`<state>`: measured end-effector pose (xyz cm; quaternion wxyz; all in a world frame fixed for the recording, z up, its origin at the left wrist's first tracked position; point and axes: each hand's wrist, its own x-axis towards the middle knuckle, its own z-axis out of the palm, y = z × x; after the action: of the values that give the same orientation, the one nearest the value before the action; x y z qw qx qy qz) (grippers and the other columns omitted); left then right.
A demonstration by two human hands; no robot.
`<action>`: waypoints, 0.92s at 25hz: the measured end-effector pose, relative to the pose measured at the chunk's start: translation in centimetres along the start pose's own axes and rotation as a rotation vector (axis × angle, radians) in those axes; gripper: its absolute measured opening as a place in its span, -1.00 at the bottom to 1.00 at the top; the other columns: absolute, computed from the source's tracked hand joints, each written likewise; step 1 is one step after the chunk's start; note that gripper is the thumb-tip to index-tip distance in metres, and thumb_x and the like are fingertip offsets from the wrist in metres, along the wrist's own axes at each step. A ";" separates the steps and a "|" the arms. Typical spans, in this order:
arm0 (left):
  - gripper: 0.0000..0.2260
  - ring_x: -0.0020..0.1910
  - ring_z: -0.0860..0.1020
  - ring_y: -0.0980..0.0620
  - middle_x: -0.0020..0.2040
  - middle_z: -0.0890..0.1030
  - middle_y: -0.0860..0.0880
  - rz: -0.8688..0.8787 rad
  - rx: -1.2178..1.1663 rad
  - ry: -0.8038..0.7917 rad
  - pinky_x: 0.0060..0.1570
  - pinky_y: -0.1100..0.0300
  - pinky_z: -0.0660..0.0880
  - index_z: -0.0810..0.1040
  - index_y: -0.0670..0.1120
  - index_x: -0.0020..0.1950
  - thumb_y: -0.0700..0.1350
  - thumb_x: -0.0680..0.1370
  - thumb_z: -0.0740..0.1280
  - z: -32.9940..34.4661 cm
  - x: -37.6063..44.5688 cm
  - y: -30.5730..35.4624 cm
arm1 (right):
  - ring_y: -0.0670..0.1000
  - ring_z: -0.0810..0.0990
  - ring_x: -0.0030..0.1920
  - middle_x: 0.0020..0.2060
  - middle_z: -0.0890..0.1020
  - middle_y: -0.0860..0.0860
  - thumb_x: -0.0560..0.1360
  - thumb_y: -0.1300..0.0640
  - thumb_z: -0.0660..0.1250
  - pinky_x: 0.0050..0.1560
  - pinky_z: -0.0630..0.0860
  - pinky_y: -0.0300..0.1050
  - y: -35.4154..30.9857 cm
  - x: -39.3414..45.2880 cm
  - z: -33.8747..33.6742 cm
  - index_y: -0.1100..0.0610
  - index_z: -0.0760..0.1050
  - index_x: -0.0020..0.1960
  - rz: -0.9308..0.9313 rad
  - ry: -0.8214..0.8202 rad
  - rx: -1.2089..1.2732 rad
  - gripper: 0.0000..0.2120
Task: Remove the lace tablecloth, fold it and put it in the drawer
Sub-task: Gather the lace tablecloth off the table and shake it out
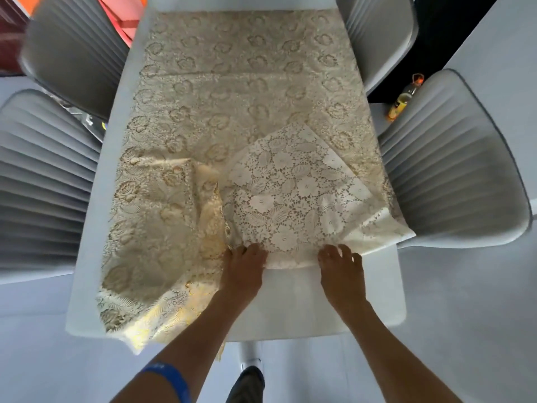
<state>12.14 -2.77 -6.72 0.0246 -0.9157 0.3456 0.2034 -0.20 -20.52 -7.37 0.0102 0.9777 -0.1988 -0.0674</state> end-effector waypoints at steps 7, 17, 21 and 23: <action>-0.79 -0.08 0.57 -0.12 -0.07 0.62 -0.15 0.011 -0.255 -0.205 -0.19 0.11 0.38 0.51 -0.13 -0.05 -0.04 0.63 0.19 -1.6 -8.1 4.3 | 0.11 0.63 0.03 -0.04 0.68 0.03 0.53 0.16 0.18 0.08 0.45 -0.06 2.9 -6.7 -3.0 0.06 0.55 0.05 -0.053 -0.410 0.179 -0.80; -0.73 -0.30 0.44 0.05 -0.30 0.48 0.00 0.090 -0.278 -0.180 -0.25 0.15 0.34 0.49 -0.09 -0.24 0.04 0.58 0.32 -6.5 -11.8 6.8 | 0.03 0.58 -0.16 -0.22 0.63 -0.02 0.59 0.10 0.23 -0.16 0.46 -0.04 7.9 -11.4 -5.7 0.08 0.53 -0.12 -0.033 -0.290 0.666 -0.84; -0.80 -0.24 0.56 -0.01 -0.29 0.51 0.01 0.105 -0.253 0.125 -0.28 0.17 0.39 0.58 -0.06 -0.16 0.06 0.53 0.38 -12.0 -7.2 2.7 | 0.03 0.58 -0.19 -0.22 0.65 -0.04 0.58 0.08 0.29 -0.19 0.48 -0.08 5.9 -6.1 -7.9 0.06 0.57 -0.07 0.033 -0.099 0.723 -0.89; -0.82 -0.07 0.57 -0.03 -0.12 0.60 -0.05 0.105 -0.212 0.036 -0.16 0.16 0.45 0.61 -0.03 -0.05 0.07 0.52 0.39 -12.8 -4.8 1.1 | 0.02 0.59 -0.16 -0.19 0.65 -0.05 0.58 0.07 0.28 -0.19 0.47 -0.12 5.0 -3.7 -8.2 0.02 0.57 -0.06 0.070 -0.179 0.651 -0.89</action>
<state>12.74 -2.95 7.03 -0.0891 -0.8974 0.3699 0.2233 -4.37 -23.77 1.45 -0.3178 0.9124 -0.2435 -0.0856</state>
